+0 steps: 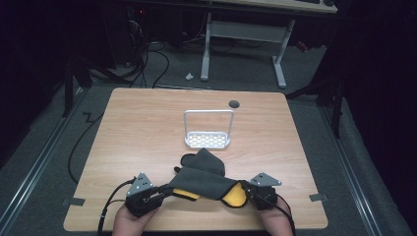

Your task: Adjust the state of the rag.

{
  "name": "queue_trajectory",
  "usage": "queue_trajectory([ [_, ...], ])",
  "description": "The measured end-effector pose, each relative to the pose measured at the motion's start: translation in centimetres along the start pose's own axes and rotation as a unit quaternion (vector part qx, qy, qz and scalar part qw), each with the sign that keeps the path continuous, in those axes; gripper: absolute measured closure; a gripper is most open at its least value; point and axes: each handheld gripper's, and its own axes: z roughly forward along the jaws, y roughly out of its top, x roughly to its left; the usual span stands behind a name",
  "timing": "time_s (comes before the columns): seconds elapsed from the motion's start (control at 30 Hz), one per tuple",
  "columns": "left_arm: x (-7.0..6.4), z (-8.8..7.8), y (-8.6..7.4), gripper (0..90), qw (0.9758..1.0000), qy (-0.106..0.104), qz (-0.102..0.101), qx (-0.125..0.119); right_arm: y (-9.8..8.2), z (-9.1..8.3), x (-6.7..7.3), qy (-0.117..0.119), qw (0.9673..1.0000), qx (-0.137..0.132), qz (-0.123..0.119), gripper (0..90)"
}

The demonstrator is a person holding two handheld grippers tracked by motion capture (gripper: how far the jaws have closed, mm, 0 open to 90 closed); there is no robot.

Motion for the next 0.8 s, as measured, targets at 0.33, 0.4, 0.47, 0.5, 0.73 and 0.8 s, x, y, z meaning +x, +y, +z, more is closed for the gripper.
queue_trajectory([
  [0.33, -0.9, 0.9, -0.2, 77.1, 0.9999, -0.002, 0.008, 0.011, 0.9, -3.9, 0.2, 0.004, 0.9961, -0.087, 0.017, 62.4],
  [0.4, -1.0, 1.0, -0.2, 77.6, 0.9999, -0.004, 0.006, 0.009, 1.4, -4.5, 0.9, 0.015, 0.9946, -0.102, 0.014, 61.3],
  [0.47, -1.2, 1.2, -0.2, 77.8, 0.9999, -0.007, 0.005, 0.007, 2.1, -4.5, 2.1, 0.037, 0.9928, -0.114, 0.006, 59.0],
  [0.5, -1.3, 1.3, -0.2, 77.8, 0.9999, -0.009, 0.005, 0.006, 2.4, -4.3, 3.0, 0.048, 0.9921, -0.116, -0.003, 58.5],
  [0.73, -2.6, 1.8, -0.1, 77.8, 0.9994, -0.027, 0.020, 0.004, 4.4, -1.2, 9.6, 0.118, 0.9850, -0.094, -0.083, 51.0],
  [0.8, -3.6, 2.0, 0.1, 77.6, 0.9984, -0.044, 0.035, 0.004, 4.5, -0.4, 10.9, 0.104, 0.9845, -0.083, -0.115, 55.1],
])
